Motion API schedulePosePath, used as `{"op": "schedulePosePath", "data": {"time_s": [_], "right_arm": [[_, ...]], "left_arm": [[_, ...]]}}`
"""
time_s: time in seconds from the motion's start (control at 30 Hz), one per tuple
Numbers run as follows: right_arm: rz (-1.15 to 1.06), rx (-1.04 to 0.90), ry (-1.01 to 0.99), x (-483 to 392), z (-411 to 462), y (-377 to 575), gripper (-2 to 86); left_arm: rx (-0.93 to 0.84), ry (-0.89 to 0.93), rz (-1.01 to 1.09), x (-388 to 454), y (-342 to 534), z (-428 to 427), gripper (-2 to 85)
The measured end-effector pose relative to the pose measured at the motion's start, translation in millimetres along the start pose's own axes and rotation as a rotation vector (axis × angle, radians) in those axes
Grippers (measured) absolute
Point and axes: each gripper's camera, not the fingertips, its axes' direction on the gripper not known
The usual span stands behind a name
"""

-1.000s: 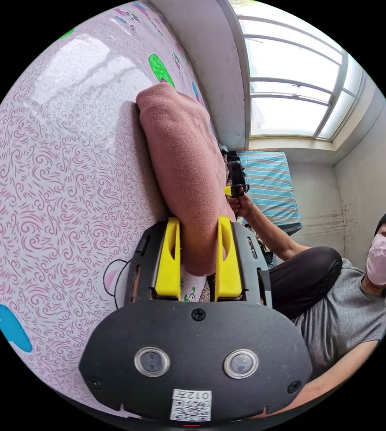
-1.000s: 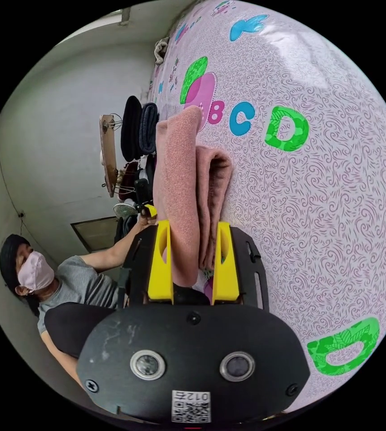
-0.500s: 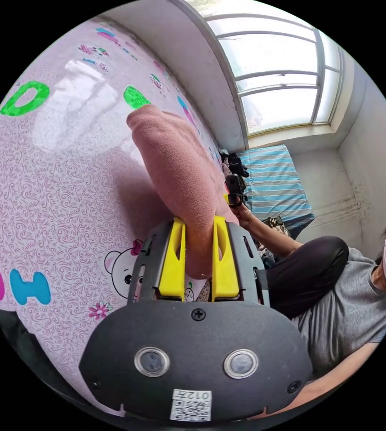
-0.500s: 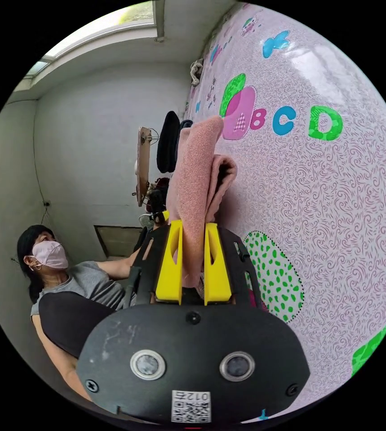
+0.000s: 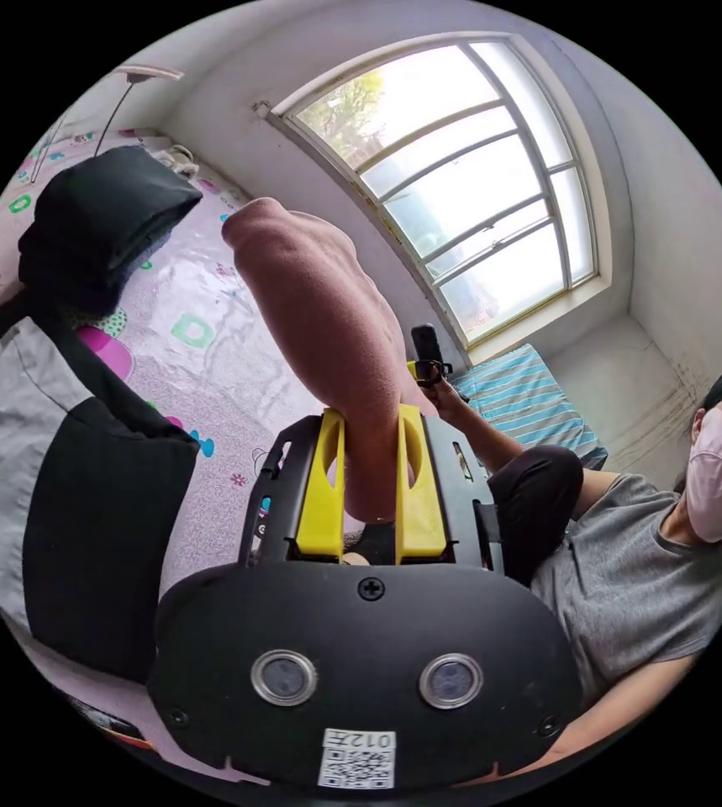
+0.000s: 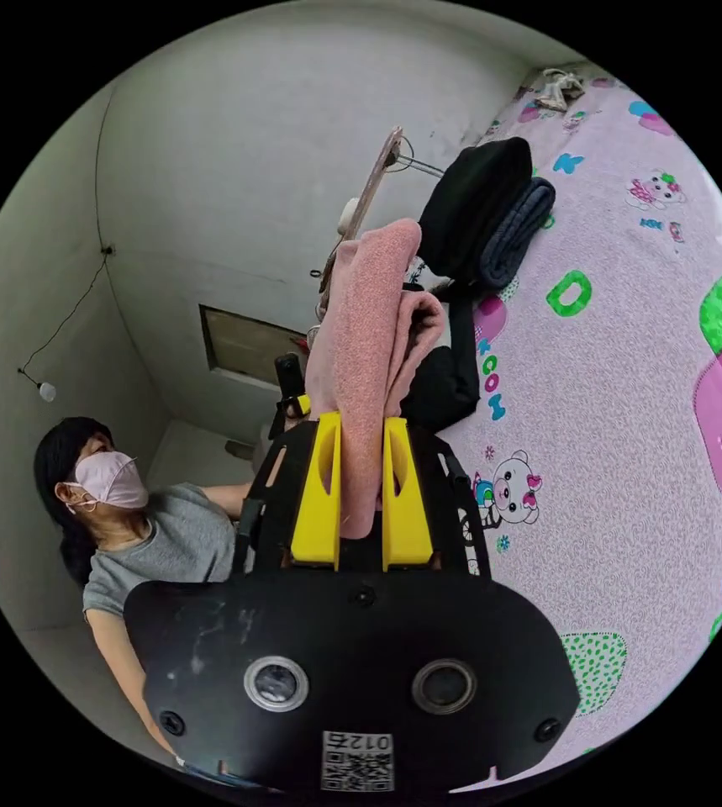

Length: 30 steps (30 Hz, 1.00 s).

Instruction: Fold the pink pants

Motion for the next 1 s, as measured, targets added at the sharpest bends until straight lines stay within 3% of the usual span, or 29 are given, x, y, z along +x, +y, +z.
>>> {"op": "schedulePosePath", "data": {"time_s": [0.27,0.57,0.8,1.0], "right_arm": [[-0.157,-0.294,-0.004,10,106,-31,7.8],[-0.249,-0.436,-0.158,97,249,-10,7.9],[-0.141,-0.497,-0.346,219,341,48,8.0],[-0.025,-0.535,-0.416,327,382,110,8.1]], "left_arm": [[0.231,-0.1,-0.024,86,111,-170,9.9],[0.407,-0.34,-0.131,164,255,-344,10.1],[0.403,-0.513,-0.313,198,359,-441,10.3],[0.354,-0.55,-0.433,196,418,-495,10.4]]}}
